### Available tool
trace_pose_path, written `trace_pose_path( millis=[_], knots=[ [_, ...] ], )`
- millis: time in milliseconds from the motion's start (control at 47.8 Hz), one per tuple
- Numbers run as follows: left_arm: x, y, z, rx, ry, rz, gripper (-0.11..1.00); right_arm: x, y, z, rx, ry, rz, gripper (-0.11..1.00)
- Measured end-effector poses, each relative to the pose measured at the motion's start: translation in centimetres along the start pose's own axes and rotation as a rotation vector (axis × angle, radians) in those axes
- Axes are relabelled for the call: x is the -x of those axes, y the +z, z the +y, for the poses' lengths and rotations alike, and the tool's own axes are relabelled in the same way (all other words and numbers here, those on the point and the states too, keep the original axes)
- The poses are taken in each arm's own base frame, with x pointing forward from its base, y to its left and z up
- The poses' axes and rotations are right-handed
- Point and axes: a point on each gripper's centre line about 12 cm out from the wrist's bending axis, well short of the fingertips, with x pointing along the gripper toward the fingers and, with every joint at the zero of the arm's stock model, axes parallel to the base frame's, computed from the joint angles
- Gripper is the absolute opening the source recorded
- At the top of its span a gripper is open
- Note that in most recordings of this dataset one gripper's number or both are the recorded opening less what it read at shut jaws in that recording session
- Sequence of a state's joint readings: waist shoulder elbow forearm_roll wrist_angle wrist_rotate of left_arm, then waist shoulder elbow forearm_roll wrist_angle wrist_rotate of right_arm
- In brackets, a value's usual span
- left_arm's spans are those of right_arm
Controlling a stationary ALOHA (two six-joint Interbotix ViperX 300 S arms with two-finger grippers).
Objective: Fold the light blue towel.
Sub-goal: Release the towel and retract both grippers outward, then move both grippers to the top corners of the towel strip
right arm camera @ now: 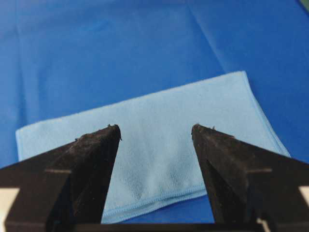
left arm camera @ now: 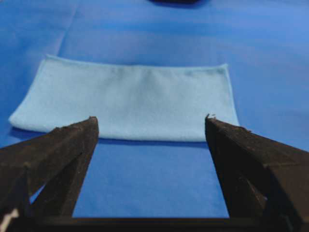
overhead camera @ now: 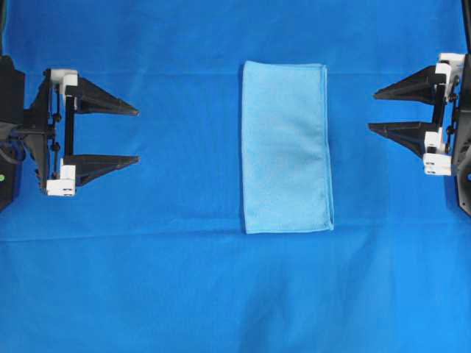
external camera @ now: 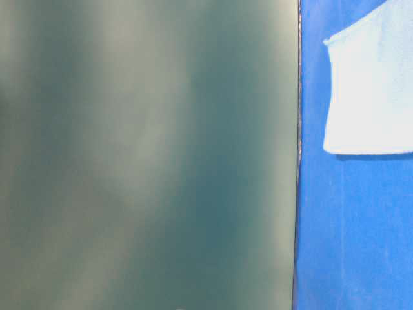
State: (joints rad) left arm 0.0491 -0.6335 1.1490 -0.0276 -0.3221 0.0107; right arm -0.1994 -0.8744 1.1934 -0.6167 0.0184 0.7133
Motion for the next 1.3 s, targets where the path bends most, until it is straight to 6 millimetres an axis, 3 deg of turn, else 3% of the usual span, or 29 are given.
trace_pose_path(
  millis=[209,523,774,920,1088,1297],
  knots=[
    [-1.7,0.8,0.2,0.003,0.011,-0.054,0.84,-0.5,-0.2,-1.1,-0.020,-0.052,0.027,0.64],
    [-10.0,-0.2,4.1,0.027,0.122,0.064,0.81,-4.3,-2.9,-6.0,-0.089,-0.244,0.238,0.64],
    [-14.9,-3.0,8.3,0.060,0.209,0.182,0.81,-9.1,-3.8,-8.5,-0.074,-0.283,0.376,0.64],
    [-17.4,-5.6,10.4,0.081,0.246,0.244,0.81,-11.2,-5.3,-10.6,-0.087,-0.318,0.452,0.64],
    [-19.2,-8.5,12.8,0.106,0.290,0.299,0.81,-12.7,-6.9,-11.9,-0.107,-0.325,0.502,0.64],
    [-19.8,-10.6,15.1,0.128,0.333,0.335,0.77,-13.9,-7.8,-13.1,-0.137,-0.318,0.499,0.63]
  ],
)
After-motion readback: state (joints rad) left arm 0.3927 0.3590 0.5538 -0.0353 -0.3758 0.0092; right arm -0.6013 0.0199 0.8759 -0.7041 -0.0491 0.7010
